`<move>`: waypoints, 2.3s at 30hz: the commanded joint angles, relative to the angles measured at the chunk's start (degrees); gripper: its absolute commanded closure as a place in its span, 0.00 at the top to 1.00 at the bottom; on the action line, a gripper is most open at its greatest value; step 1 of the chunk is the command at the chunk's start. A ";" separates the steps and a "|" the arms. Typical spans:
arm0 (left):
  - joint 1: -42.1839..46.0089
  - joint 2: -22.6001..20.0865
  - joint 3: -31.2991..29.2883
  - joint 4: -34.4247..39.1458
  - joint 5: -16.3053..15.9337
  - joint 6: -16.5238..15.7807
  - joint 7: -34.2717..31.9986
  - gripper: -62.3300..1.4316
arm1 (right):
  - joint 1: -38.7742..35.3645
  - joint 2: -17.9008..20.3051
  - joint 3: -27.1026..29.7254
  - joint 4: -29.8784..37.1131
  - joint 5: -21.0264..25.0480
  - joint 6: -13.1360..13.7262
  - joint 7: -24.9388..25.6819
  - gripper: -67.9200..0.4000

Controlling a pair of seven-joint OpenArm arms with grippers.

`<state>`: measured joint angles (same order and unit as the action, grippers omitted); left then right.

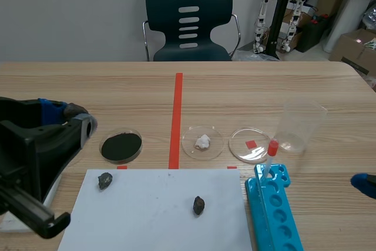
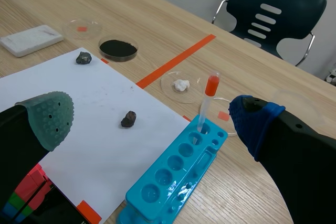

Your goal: Rub the mineral on the streak plate

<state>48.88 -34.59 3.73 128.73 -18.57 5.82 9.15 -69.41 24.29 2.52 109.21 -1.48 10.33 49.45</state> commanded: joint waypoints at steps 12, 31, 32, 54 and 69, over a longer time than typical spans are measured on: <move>0.63 0.46 4.72 -5.81 2.19 -0.26 -8.37 0.16 | 0.07 0.15 0.11 0.59 0.59 0.02 0.66 0.92; 0.59 0.44 5.05 -6.91 3.45 -0.24 -9.79 0.16 | 0.07 0.15 0.11 0.59 0.59 0.02 0.66 0.92; 0.59 0.44 5.05 -6.91 3.45 -0.24 -9.79 0.16 | 0.07 0.15 0.11 0.59 0.59 0.02 0.66 0.92; 0.46 0.44 5.05 -6.91 3.45 -0.22 -9.81 0.16 | 0.07 0.15 0.11 0.59 0.59 0.02 0.66 0.92; 0.46 0.44 5.05 -6.91 4.68 0.00 -11.08 0.16 | 0.07 0.15 0.11 0.59 0.59 0.02 0.66 0.92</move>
<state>49.52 -34.59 8.86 120.36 -13.87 5.87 -0.73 -69.41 24.29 2.52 109.21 -1.48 10.33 49.45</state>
